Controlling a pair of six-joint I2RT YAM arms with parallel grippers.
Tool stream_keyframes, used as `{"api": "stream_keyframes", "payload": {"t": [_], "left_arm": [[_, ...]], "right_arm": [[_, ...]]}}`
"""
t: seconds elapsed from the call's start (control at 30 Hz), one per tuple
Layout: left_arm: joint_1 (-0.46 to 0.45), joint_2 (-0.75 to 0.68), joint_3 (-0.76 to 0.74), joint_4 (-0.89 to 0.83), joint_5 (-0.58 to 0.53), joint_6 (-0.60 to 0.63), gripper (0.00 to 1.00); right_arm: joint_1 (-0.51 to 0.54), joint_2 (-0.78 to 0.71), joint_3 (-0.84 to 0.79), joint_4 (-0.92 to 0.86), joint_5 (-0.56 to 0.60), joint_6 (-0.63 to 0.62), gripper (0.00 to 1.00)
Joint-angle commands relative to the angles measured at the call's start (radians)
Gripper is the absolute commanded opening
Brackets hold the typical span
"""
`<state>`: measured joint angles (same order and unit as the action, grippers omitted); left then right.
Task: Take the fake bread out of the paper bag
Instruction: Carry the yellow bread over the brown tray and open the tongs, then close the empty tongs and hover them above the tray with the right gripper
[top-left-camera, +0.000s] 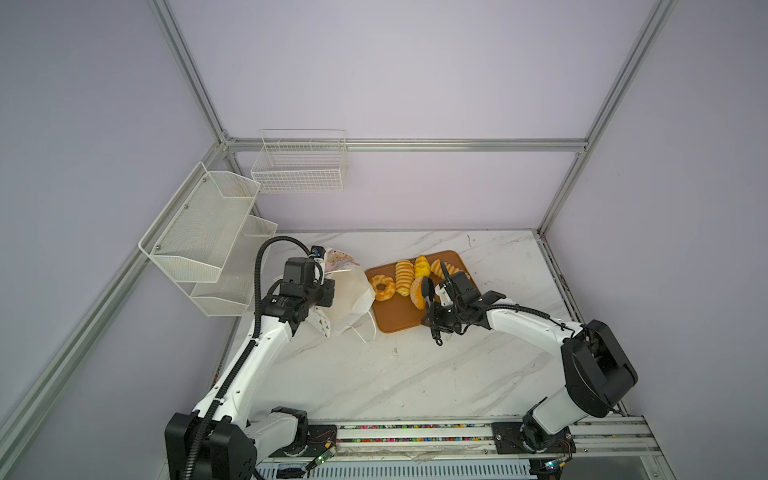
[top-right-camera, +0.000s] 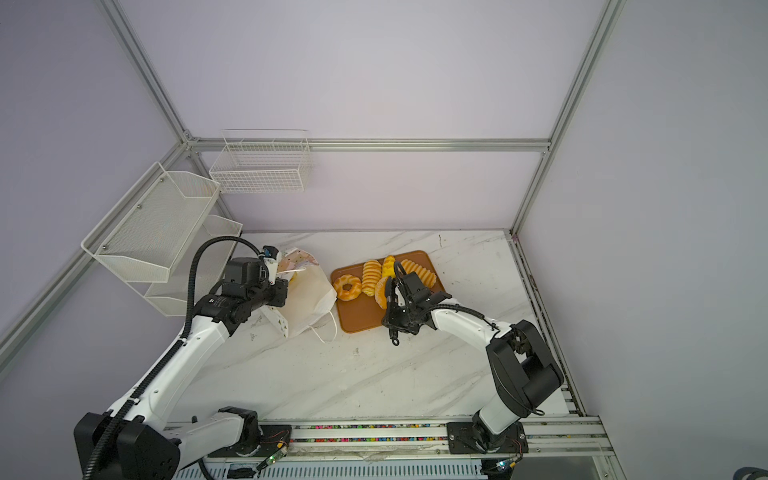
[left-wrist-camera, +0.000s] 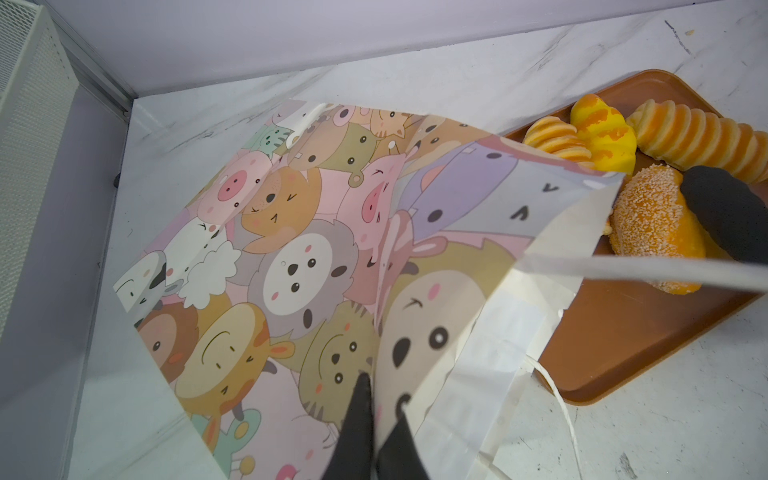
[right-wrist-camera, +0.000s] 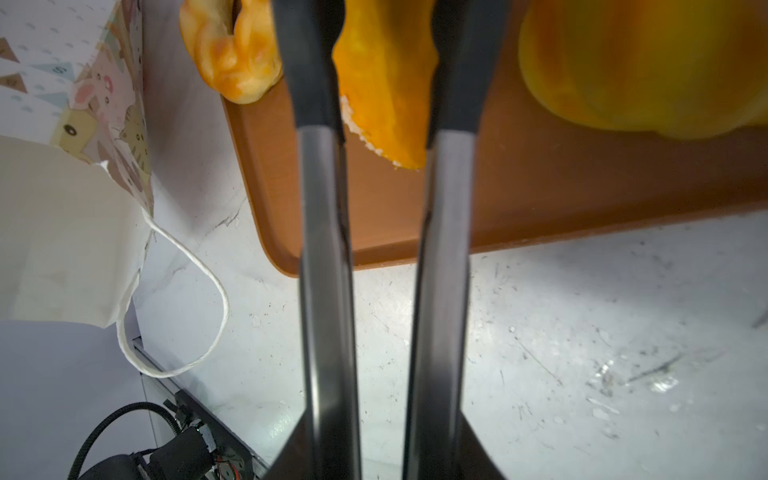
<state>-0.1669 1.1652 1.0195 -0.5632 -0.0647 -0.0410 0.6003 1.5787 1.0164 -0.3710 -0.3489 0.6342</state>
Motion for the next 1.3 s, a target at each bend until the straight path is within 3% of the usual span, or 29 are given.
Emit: {"api": "stream_keyframes", "payload": {"t": [0.0,0.37,0.6,0.97,1.27], "left_arm": [[-0.001,-0.007,0.095,0.0,-0.015,0.002,0.0],[-0.001,-0.015,0.09,-0.003,-0.012,0.006,0.0],[0.0,-0.025,0.078,-0.005,-0.021,0.006,0.0],[-0.001,-0.022,0.073,-0.005,-0.02,0.004,0.0],[0.0,-0.009,0.081,-0.003,-0.017,0.004,0.0]], "right_arm": [[-0.002,-0.026,0.056,-0.111,0.082,-0.037,0.38],[-0.002,-0.054,0.164,-0.238,0.162,-0.066,0.41],[0.006,-0.05,0.218,-0.256,0.152,-0.076,0.33],[0.044,0.064,0.215,-0.18,-0.048,-0.117,0.22],[0.037,0.069,0.235,-0.238,0.051,-0.087,0.18]]}}
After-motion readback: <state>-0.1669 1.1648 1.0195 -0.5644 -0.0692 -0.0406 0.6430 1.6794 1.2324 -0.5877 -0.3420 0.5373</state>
